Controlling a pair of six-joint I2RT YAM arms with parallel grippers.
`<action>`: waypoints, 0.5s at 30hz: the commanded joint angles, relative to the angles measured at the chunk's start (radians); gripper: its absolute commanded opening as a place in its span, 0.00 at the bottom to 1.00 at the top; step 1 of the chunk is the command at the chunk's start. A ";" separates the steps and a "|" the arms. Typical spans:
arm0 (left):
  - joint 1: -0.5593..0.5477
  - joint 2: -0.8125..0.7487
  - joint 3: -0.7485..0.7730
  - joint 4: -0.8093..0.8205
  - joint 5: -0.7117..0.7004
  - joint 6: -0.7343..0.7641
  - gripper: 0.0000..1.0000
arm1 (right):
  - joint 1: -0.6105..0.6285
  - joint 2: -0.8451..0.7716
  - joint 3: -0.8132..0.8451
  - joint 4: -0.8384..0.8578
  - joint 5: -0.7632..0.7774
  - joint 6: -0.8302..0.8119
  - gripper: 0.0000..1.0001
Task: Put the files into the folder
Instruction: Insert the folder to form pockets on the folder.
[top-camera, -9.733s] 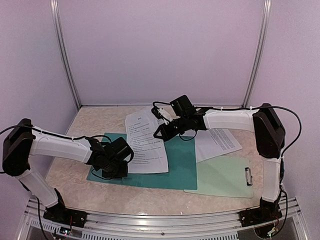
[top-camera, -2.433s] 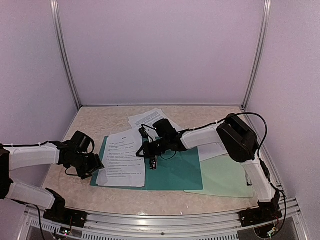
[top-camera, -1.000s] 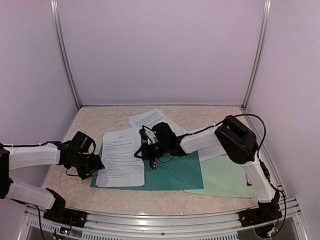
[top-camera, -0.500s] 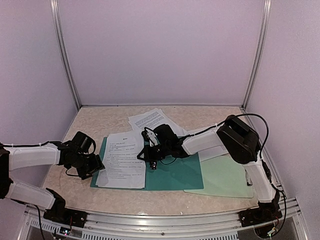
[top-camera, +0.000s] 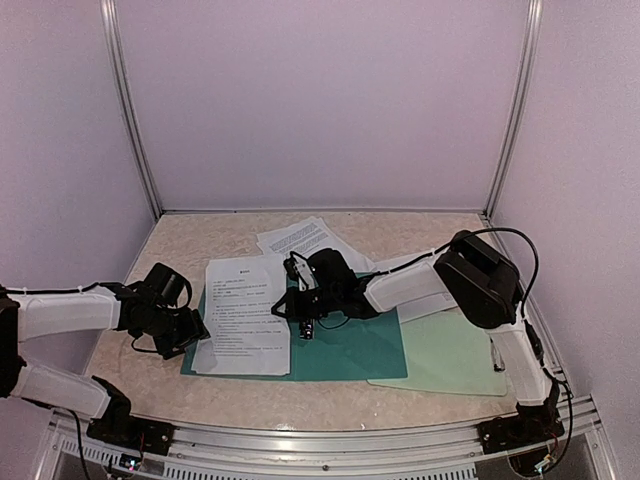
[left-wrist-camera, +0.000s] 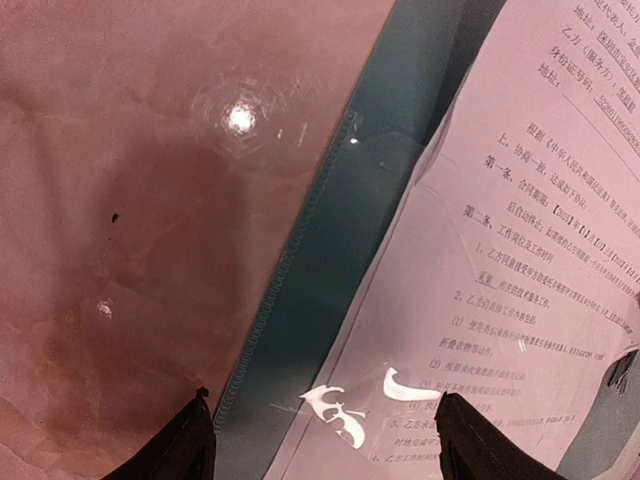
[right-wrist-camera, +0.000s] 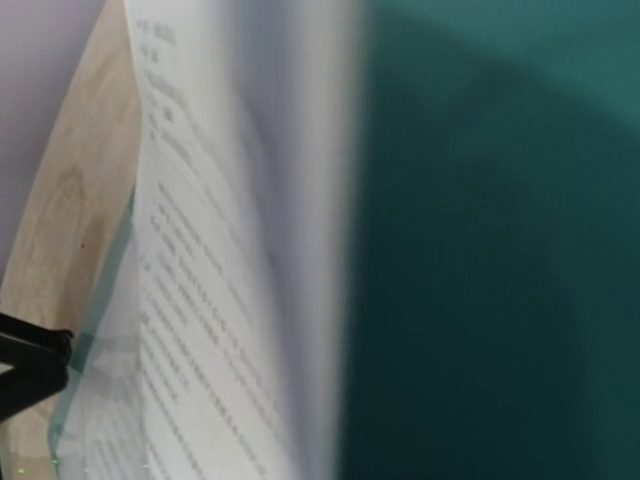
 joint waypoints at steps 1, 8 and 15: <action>-0.015 0.024 -0.012 -0.059 0.038 0.000 0.73 | 0.023 0.007 0.022 0.032 0.007 0.024 0.00; -0.015 0.025 0.000 -0.062 0.041 0.010 0.74 | 0.031 -0.011 -0.015 0.030 0.012 0.028 0.00; -0.018 0.032 0.001 -0.058 0.043 0.011 0.74 | 0.045 -0.010 -0.018 0.009 0.020 0.016 0.00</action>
